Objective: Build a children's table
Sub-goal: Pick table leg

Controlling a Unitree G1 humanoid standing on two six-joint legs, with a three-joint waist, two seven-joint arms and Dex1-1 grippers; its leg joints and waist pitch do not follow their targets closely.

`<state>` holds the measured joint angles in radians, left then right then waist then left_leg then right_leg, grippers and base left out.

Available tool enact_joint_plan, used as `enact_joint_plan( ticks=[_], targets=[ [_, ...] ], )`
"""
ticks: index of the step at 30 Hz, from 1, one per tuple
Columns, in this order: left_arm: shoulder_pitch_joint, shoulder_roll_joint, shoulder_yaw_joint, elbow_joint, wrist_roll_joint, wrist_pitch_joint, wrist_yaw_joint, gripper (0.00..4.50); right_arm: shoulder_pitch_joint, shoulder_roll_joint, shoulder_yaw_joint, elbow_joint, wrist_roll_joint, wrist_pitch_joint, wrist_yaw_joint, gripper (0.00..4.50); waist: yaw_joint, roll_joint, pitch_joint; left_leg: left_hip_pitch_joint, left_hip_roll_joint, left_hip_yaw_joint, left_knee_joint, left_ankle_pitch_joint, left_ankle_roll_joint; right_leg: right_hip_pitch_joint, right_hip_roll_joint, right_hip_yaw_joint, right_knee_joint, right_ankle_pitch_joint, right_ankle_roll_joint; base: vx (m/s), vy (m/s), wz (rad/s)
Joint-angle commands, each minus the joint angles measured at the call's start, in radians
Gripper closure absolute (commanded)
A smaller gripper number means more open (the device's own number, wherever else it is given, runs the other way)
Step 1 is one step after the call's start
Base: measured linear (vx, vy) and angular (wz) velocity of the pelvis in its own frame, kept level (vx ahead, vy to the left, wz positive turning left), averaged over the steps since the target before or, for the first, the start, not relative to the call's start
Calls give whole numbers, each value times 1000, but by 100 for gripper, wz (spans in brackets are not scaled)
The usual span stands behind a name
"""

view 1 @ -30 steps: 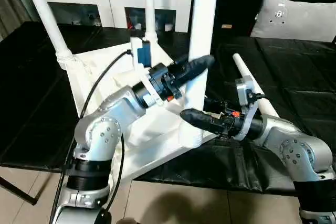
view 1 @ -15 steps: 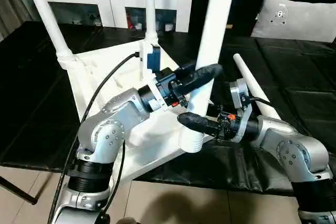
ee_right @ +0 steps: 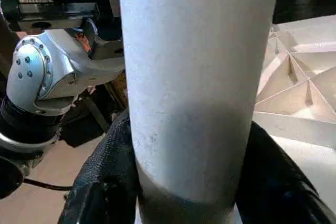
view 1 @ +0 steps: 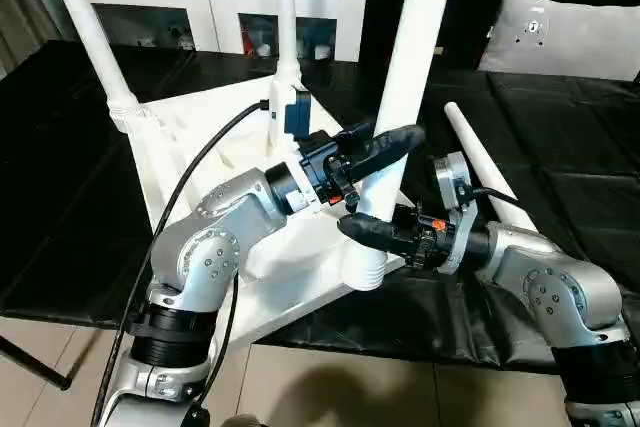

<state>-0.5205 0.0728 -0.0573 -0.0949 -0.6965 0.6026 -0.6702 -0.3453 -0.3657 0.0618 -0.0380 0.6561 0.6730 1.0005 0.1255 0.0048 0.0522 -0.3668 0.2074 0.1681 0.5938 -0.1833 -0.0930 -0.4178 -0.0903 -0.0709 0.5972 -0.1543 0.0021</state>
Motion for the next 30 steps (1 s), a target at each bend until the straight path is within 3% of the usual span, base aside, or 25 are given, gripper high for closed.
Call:
enact_joint_plan(
  ticks=[1,4,5,11,19,20,30],
  targets=[
    [-8,-8,-11,-20,2,-22,-3,270,-3,-5,14,3,-20,1,-9,258,3,-16,-72,-3,8,5,-65,-149,25,64,-38,32,-68,-303,-131,0,0,0],
    [-7,-4,-16,-20,7,-22,-8,270,-5,-8,27,11,-42,-7,-16,259,3,-16,-71,-3,8,6,-64,-148,24,63,-37,32,-68,-300,-132,0,0,0],
    [-7,-4,-17,-20,7,-22,-8,270,-5,-8,27,13,-42,-7,-17,225,4,-17,-72,-4,8,6,-64,-146,24,64,-38,32,-67,-298,-133,0,0,0],
    [-6,-3,-18,-21,12,-20,-13,270,-10,-4,29,18,-46,-12,-21,175,3,-15,-71,-3,8,6,-64,-148,24,64,-37,31,-67,-298,-136,0,0,0],
    [-4,0,-24,-24,15,-15,-19,270,-7,4,21,17,-40,-14,-16,175,3,-15,-72,-3,8,6,-64,-148,26,64,-37,32,-65,-284,-140,0,0,0],
    [-4,0,-24,-24,16,-15,-21,270,-8,3,21,17,-38,-14,-16,213,4,-15,-72,-3,9,5,-64,-150,26,64,-38,32,-65,-284,-142,0,0,0],
    [-4,3,-34,-24,23,-13,-26,270,-6,10,26,28,-60,-41,-28,257,3,-13,-73,-2,9,6,-63,-149,25,64,-38,32,-64,-275,-146,0,0,0]
  ],
)
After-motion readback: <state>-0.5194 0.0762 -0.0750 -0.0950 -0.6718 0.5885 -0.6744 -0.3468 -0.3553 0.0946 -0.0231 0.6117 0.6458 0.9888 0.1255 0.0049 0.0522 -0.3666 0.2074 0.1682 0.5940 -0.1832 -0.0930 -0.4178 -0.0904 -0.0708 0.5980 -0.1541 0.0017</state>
